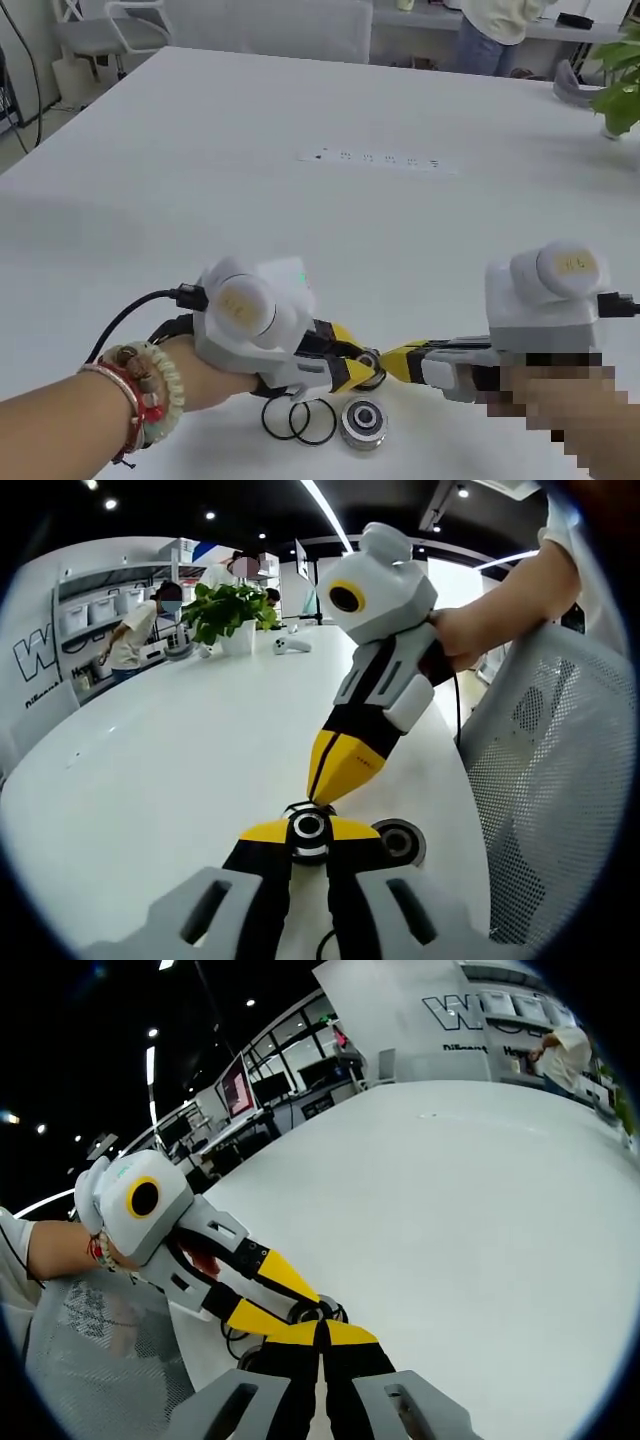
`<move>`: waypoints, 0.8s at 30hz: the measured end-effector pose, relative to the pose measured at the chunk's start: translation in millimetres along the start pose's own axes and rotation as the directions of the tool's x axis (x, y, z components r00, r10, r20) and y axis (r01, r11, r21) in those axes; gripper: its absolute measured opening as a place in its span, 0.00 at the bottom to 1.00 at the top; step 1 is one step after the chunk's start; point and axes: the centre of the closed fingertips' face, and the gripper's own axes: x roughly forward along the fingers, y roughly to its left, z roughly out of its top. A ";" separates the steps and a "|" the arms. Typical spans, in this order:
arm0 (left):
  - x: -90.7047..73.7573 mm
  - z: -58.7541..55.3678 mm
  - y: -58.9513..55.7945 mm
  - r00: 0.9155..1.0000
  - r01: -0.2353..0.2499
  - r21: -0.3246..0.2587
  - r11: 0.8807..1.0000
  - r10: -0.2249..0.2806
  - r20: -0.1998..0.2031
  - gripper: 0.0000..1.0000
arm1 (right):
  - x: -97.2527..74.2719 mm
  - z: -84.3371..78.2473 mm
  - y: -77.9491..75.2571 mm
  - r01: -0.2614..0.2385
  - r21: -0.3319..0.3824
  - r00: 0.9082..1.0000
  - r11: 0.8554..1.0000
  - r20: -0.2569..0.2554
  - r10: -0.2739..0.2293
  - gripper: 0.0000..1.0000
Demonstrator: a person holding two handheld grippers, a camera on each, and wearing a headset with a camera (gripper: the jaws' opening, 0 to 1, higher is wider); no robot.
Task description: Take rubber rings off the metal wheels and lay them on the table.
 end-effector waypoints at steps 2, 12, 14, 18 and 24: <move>0.1 0.1 0.1 1.000 0.000 -0.001 1.000 0.000 0.001 0.07 | 0.1 0.4 0.3 -0.001 -0.005 1.000 1.000 0.000 0.001 0.00; -0.1 0.2 0.1 1.000 0.001 -0.007 1.000 -0.001 0.005 0.07 | 0.5 2.5 4.4 -0.010 -0.013 1.000 1.000 0.005 0.010 0.00; 0.0 0.2 0.2 1.000 0.001 -0.007 1.000 -0.001 0.004 0.07 | 0.6 2.6 4.4 -0.011 -0.015 1.000 1.000 0.006 0.011 0.00; 0.0 0.1 0.3 1.000 0.002 -0.008 1.000 -0.002 0.005 0.07 | 0.1 3.5 4.5 -0.016 -0.009 1.000 1.000 0.011 0.016 0.00; -0.1 0.3 0.1 1.000 0.003 -0.008 1.000 -0.003 0.005 0.07 | 0.7 6.1 7.2 -0.028 -0.009 0.999 1.000 0.021 0.028 0.00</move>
